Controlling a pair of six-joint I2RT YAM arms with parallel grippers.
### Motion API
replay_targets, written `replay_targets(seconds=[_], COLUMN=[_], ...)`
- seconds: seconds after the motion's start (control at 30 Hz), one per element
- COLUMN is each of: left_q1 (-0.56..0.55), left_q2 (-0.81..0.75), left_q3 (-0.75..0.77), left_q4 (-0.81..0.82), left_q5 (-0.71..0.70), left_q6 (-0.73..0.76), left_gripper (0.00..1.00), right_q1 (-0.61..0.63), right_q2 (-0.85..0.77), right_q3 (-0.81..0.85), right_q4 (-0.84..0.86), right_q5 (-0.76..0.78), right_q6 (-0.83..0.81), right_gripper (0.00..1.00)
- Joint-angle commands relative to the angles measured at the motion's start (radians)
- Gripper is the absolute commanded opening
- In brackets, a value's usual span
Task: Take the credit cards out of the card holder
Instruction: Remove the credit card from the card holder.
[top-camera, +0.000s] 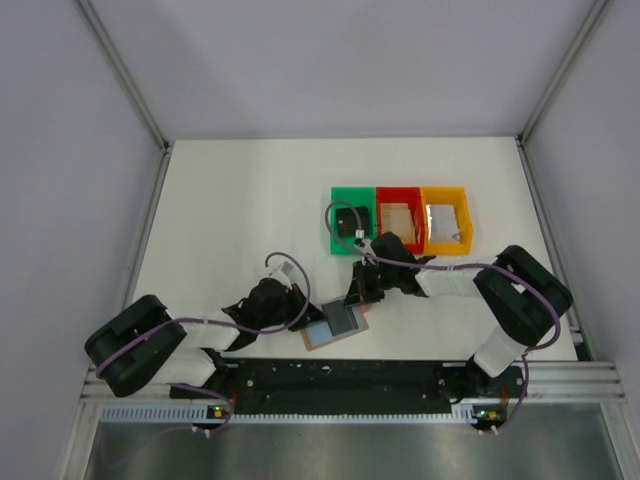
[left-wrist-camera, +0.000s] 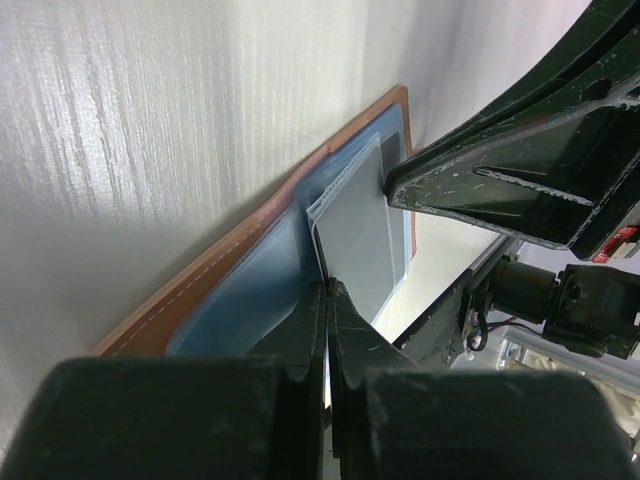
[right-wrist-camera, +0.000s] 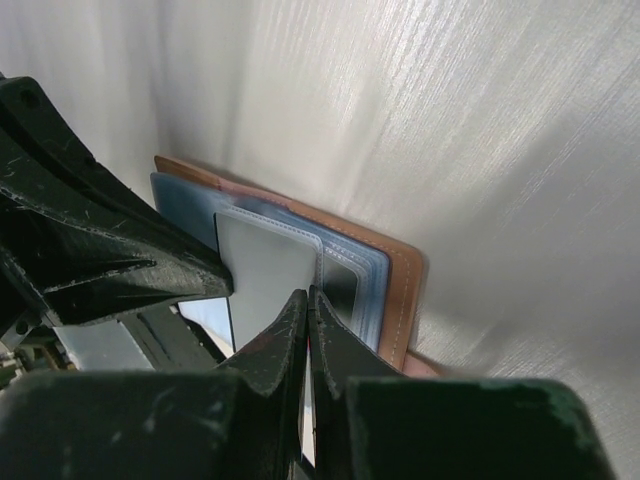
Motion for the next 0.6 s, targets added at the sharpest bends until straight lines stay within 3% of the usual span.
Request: replay_targets(seconds=[0.0,0.57], left_q1=[0.008,0.025], left_q2=[-0.027,-0.057], left_q3=[-0.006,-0.080], left_q4=[-0.018,-0.036], left_q5=[-0.032,-0.034], left_q6=[0.014,-0.042], left_gripper=[0.00,0.00], right_q1=[0.011,0.010], right_q2=[0.035,0.037], right_q3=[0.011,0.011], right_q4=[-0.154,-0.174], right_q5=[0.150,0.191], right_q6=[-0.065,-0.069], right_gripper=[0.00,0.00])
